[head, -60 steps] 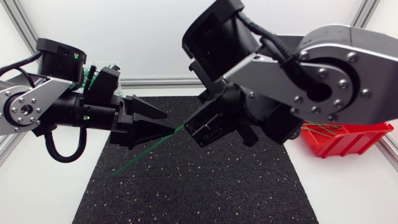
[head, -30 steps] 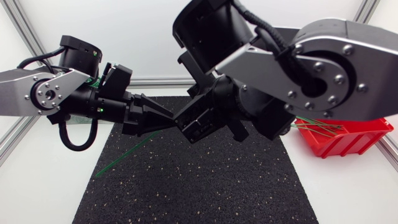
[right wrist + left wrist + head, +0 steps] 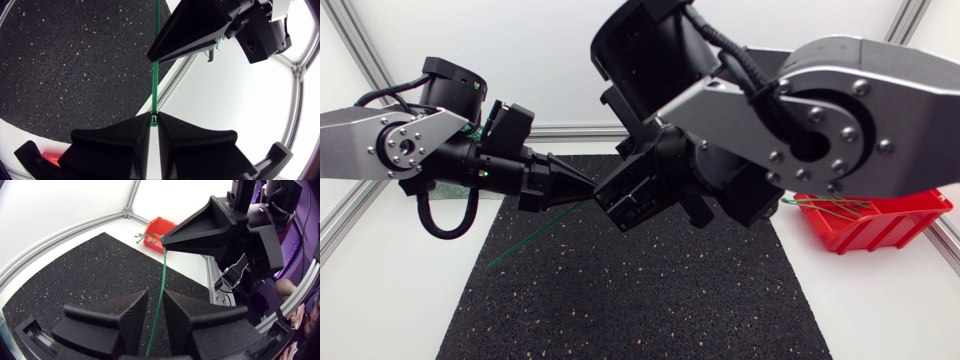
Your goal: Take a green cable tie from the red box, thread the tail through the head to close it, then place it in the transparent bin on the left.
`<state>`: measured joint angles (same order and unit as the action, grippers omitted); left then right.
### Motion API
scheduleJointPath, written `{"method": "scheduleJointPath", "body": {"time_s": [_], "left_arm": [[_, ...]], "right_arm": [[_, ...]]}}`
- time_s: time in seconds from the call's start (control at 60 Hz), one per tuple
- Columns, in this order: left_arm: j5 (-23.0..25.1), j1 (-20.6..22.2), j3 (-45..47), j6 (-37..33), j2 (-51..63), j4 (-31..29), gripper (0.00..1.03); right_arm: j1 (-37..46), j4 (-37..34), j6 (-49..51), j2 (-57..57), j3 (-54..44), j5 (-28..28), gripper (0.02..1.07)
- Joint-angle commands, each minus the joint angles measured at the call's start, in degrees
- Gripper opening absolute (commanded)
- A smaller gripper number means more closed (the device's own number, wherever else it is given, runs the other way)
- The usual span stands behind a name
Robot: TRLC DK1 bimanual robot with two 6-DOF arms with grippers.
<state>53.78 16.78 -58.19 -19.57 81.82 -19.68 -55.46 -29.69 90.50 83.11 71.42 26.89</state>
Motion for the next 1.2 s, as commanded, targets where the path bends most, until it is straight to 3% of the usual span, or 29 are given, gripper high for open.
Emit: {"method": "scheduleJointPath", "body": {"time_s": [0.0,0.15,0.183,0.4,0.433,0.45,0.467,0.533,0.65,0.783,0.85,0.9,0.95,1.017,1.067,1.183], "left_arm": [[0.9,-0.4,-1.5,-1.3,0.8,-0.8,0.19],[1.3,-0.3,-1.2,-1.3,0.8,-1.1,0.11],[1.3,-0.3,-0.8,-1.3,0.8,-0.9,0.04],[1.6,-0.1,1.9,-0.8,-1.3,-0.1,0.04],[2.1,-0.1,2.1,-0.6,-1.6,0.0,0.04],[3.3,-0.3,2.4,0.1,-2.0,0.2,0.04],[4.0,-0.5,2.6,0.3,-2.4,0.4,0.04],[4.9,-1.3,3.4,2.3,-3.2,2.0,0.04],[5.7,-3.1,9.2,12.1,-6.8,14.2,0.04],[5.7,-4.0,18.2,27.5,-9.8,35.9,0.04],[5.6,-4.5,22.0,36.8,-10.5,46.8,0.04],[5.6,-4.4,23.1,40.5,-10.3,51.1,0.04],[5.5,-4.0,23.5,41.5,-10.5,51.6,0.04],[4.6,-3.1,23.5,43.7,-10.4,52.5,0.04],[3.7,-2.2,24.0,44.0,-10.4,53.4,0.04],[-0.8,-0.9,25.9,49.1,-10.1,60.8,0.04]], "right_arm": [[-0.6,0.5,1.6,1.0,0.2,0.4,0.08],[-0.9,0.6,1.5,1.0,-0.1,0.5,0.08],[-0.9,0.8,1.5,0.9,-0.1,0.5,0.08],[-0.8,2.7,-0.2,0.6,0.2,0.6,0.09],[-0.7,2.8,-0.6,0.6,0.3,0.6,0.13],[-0.5,3.3,-1.7,0.6,0.8,0.6,0.27],[-0.4,3.8,-2.3,0.6,1.0,0.6,0.32],[0.2,3.9,-4.8,0.7,2.2,1.1,0.44],[1.7,4.9,-11.3,-0.8,4.0,0.4,0.5],[5.2,5.4,-19.7,-3.6,5.2,-2.7,0.53],[8.4,2.5,-26.7,-4.0,6.4,-7.1,0.53],[10.5,0.3,-30.9,-4.4,6.8,-11.2,0.53],[12.6,-3.0,-35.4,-4.4,7.5,-15.5,0.53],[16.4,-9.2,-44.4,-3.4,9.1,-25.4,0.51],[18.5,-9.9,-47.8,-3.0,8.8,-31.0,0.48],[22.9,-13.2,-56.6,0.6,8.0,-45.0,0.48]]}}
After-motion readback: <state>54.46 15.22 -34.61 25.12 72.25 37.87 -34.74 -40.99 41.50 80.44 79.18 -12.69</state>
